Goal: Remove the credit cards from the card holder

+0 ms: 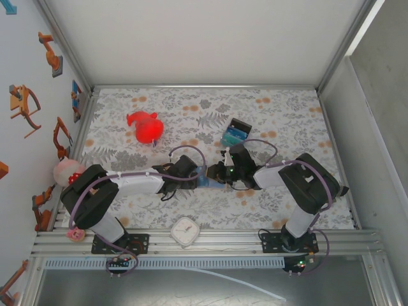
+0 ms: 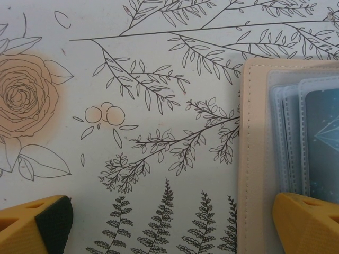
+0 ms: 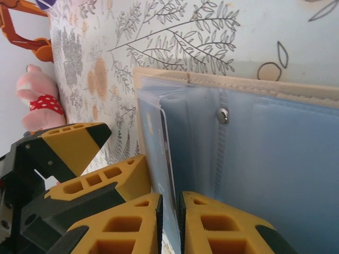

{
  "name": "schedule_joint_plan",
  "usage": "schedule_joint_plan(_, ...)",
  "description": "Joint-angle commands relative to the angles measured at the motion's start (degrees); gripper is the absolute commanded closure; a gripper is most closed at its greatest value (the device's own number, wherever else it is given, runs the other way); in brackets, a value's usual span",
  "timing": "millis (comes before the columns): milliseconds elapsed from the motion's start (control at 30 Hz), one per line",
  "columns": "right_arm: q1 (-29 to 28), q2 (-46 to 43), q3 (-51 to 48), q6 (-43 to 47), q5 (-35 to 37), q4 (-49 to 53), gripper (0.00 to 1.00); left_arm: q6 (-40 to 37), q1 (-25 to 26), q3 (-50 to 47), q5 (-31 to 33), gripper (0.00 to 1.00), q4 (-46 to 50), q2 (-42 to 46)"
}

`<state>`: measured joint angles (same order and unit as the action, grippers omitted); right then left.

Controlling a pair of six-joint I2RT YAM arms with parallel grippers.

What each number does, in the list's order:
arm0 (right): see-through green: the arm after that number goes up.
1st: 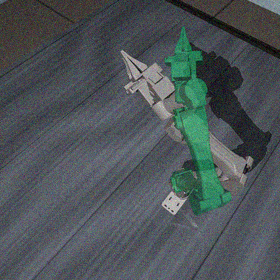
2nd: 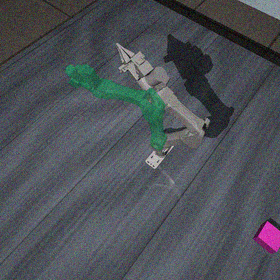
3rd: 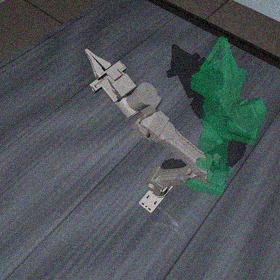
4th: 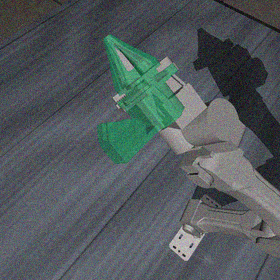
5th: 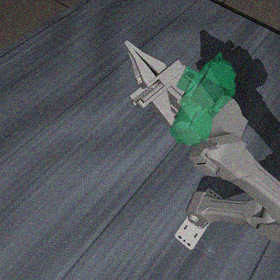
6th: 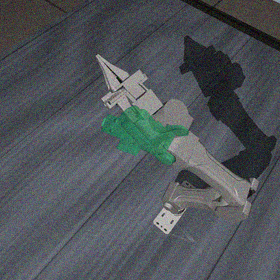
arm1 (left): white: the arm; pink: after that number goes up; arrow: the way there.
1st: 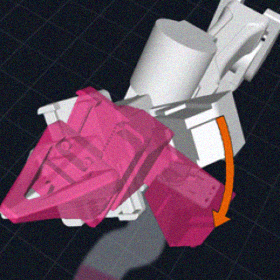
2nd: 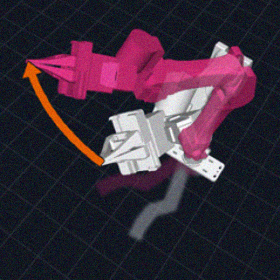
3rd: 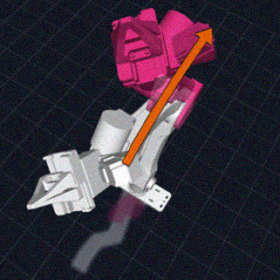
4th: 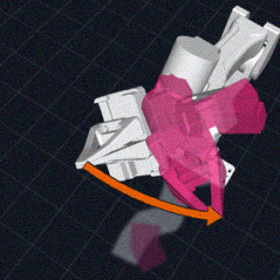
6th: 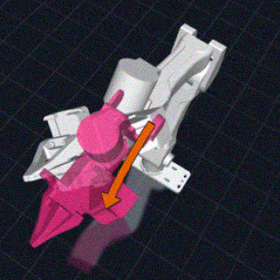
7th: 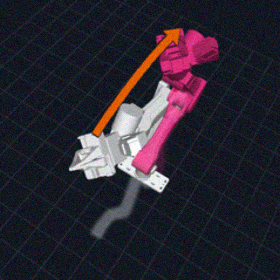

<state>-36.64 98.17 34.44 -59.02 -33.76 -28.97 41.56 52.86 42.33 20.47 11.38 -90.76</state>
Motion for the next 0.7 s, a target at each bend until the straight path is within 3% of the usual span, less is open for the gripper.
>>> schedule_joint_plan(0,0.34,-0.83,-0.74,-1.28,-1.56,-4.77,0.84,0.76,0.32,0.66,0.8,0.03,3.83,-1.64)
schedule_joint_plan(367,1.66,0.05,-2.45,-1.44,-1.88,-6.42,0.89,1.02,0.35,1.27,0.86,0.03,4.15,-2.34)
schedule_joint_plan(667,2.45,0.74,-2.95,-1.63,-2.37,-7.35,0.86,1.24,0.31,1.35,0.96,0.03,4.52,-2.51)
